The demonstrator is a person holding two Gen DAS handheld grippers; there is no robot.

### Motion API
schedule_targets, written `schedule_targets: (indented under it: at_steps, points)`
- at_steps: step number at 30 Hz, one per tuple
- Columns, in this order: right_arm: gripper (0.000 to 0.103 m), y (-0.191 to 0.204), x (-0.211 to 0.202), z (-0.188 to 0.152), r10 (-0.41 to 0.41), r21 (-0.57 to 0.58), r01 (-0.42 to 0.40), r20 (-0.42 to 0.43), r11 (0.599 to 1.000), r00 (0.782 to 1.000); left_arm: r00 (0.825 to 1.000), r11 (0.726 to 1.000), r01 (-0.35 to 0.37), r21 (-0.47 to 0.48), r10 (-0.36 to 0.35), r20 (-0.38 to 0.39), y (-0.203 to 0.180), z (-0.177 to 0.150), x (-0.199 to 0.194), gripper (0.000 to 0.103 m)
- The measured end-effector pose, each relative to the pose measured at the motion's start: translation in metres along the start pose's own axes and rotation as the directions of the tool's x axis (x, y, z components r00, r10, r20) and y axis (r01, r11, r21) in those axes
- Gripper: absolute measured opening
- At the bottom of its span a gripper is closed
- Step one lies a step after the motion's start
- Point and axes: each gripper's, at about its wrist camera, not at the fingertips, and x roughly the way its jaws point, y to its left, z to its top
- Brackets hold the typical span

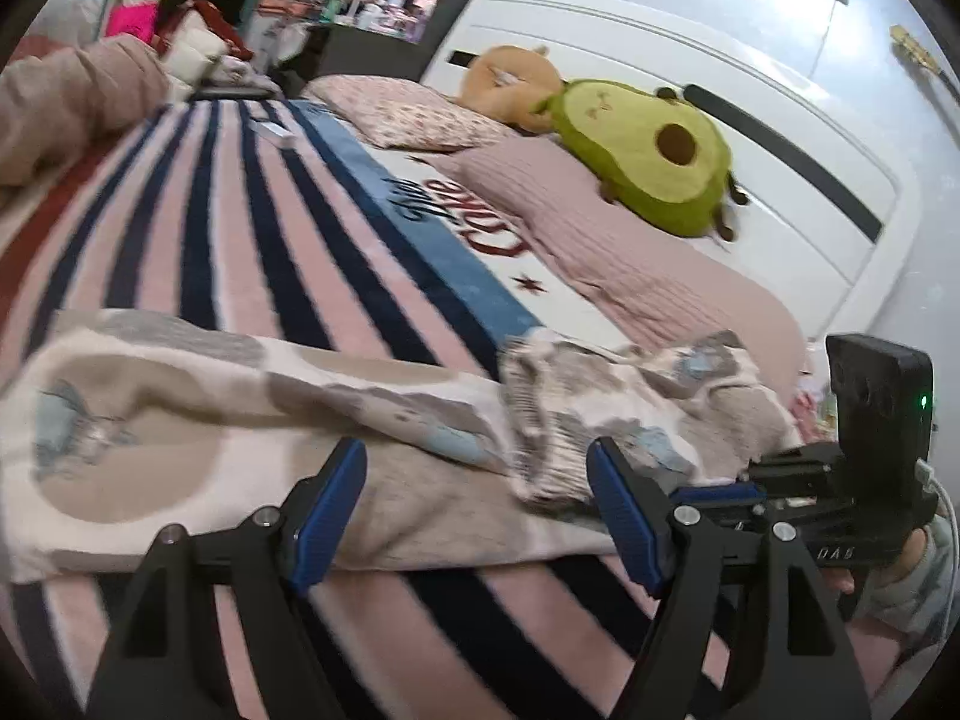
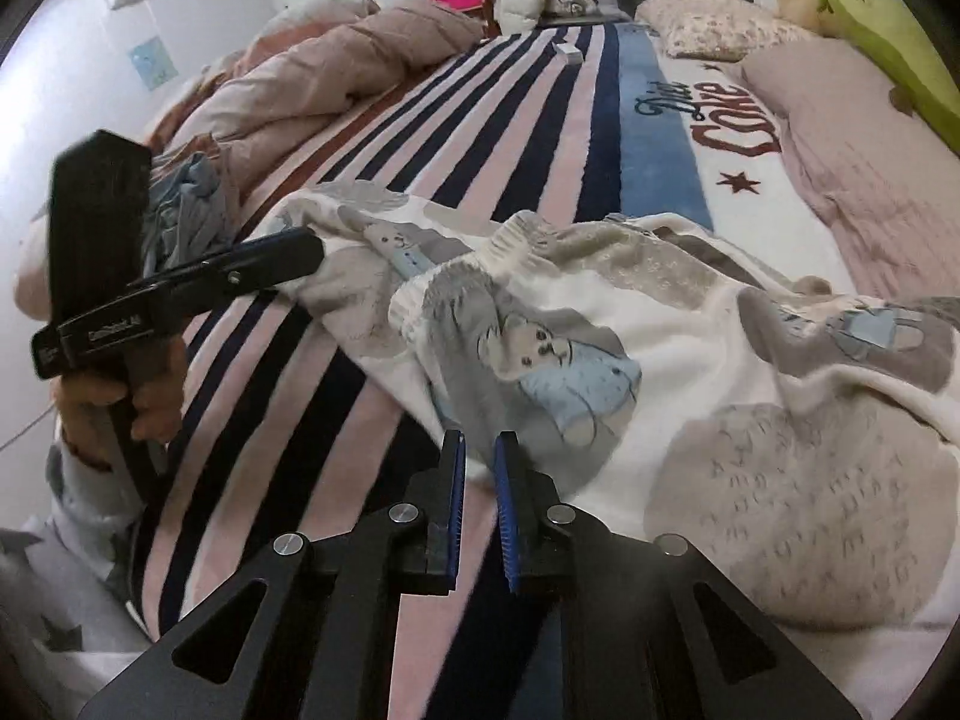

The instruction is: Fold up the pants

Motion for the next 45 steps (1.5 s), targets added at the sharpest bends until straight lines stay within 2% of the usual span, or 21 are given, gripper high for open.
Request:
schedule_targets:
  at_steps: [3,8,11,13,15,16,19,21,22,23,26,28,33,36,38,41,43,45]
  points:
    - [0.03,-0.007,-0.029,-0.005,-0.023,0.025,0.021,0.085,0.999,0.996,1.0,0.999,0.021,0.031,-0.021,-0.005,-0.011,0.0,0.004,0.072]
    - [0.031,-0.032,-0.062,-0.015,-0.087,0.124,0.065,0.177,0.99,0.98,0.999,1.0,0.016,0.012,-0.015,-0.051,-0.021,0.016,0.032,0.072]
    - [0.031,-0.042,-0.072,-0.017,-0.079,0.168,0.046,0.197,0.985,0.977,0.996,0.999,-0.028,0.035,0.031,-0.082,-0.028,0.027,0.054,0.072]
    - [0.031,-0.048,-0.077,-0.019,-0.073,0.191,0.033,0.204,0.981,0.976,0.991,0.994,-0.079,0.069,0.086,-0.105,-0.034,0.031,0.075,0.072]
    - [0.031,-0.052,-0.08,-0.019,-0.059,0.201,0.016,0.21,0.979,0.976,0.986,0.992,-0.081,0.096,0.094,-0.138,-0.04,0.034,0.096,0.072]
    - [0.031,-0.051,-0.079,-0.018,-0.057,0.2,0.014,0.213,0.98,0.975,0.984,0.992,-0.073,0.099,0.087,-0.153,-0.042,0.035,0.103,0.069]
    - [0.031,-0.051,-0.076,-0.014,-0.041,0.189,0.0,0.216,0.982,0.976,0.975,0.993,-0.049,0.111,0.072,-0.209,-0.05,0.03,0.124,0.051]
    - [0.031,-0.052,-0.075,-0.014,-0.027,0.182,-0.013,0.215,0.983,0.976,0.973,0.987,-0.055,0.152,0.087,-0.215,-0.057,0.023,0.129,0.049]
    - [0.031,-0.052,-0.074,-0.013,-0.022,0.178,-0.017,0.214,0.984,0.977,0.973,0.982,-0.067,0.175,0.104,-0.208,-0.059,0.021,0.13,0.046]
    - [0.031,-0.052,-0.073,-0.012,-0.017,0.176,-0.021,0.213,0.984,0.977,0.973,0.981,-0.072,0.182,0.11,-0.203,-0.061,0.02,0.129,0.037]
    - [0.031,-0.056,-0.071,-0.009,0.003,0.176,-0.042,0.215,0.983,0.977,0.981,0.98,-0.064,0.19,0.097,-0.168,-0.063,0.02,0.121,0.02]
    - [0.031,-0.057,-0.072,-0.008,0.007,0.182,-0.048,0.22,0.982,0.976,0.988,0.966,-0.098,0.239,0.122,-0.09,-0.071,0.02,0.11,0.017]
    - [0.031,-0.061,-0.076,-0.009,-0.013,0.204,-0.037,0.235,0.978,0.972,0.99,0.949,-0.143,0.28,0.14,0.032,-0.086,0.032,0.074,0.017]
    - [0.031,-0.064,-0.079,-0.01,-0.023,0.229,-0.035,0.245,0.973,0.969,0.977,0.939,-0.214,0.268,0.2,0.079,-0.082,0.041,0.049,0.017]
    - [0.031,-0.064,-0.079,-0.011,-0.028,0.239,-0.033,0.246,0.97,0.969,0.971,0.944,-0.24,0.229,0.233,0.057,-0.068,0.042,0.042,0.017]
    - [0.031,-0.061,-0.075,-0.01,-0.039,0.232,-0.017,0.231,0.972,0.972,0.965,0.946,-0.233,0.227,0.254,-0.067,-0.045,0.028,0.065,0.021]
    - [0.031,-0.06,-0.069,-0.01,-0.045,0.228,-0.005,0.213,0.974,0.976,0.96,0.957,-0.224,0.183,0.249,-0.127,-0.033,0.022,0.077,0.038]
    - [0.031,-0.058,-0.065,-0.01,-0.056,0.223,0.012,0.195,0.975,0.979,0.967,0.969,-0.204,0.137,0.221,-0.123,-0.024,0.026,0.07,0.046]
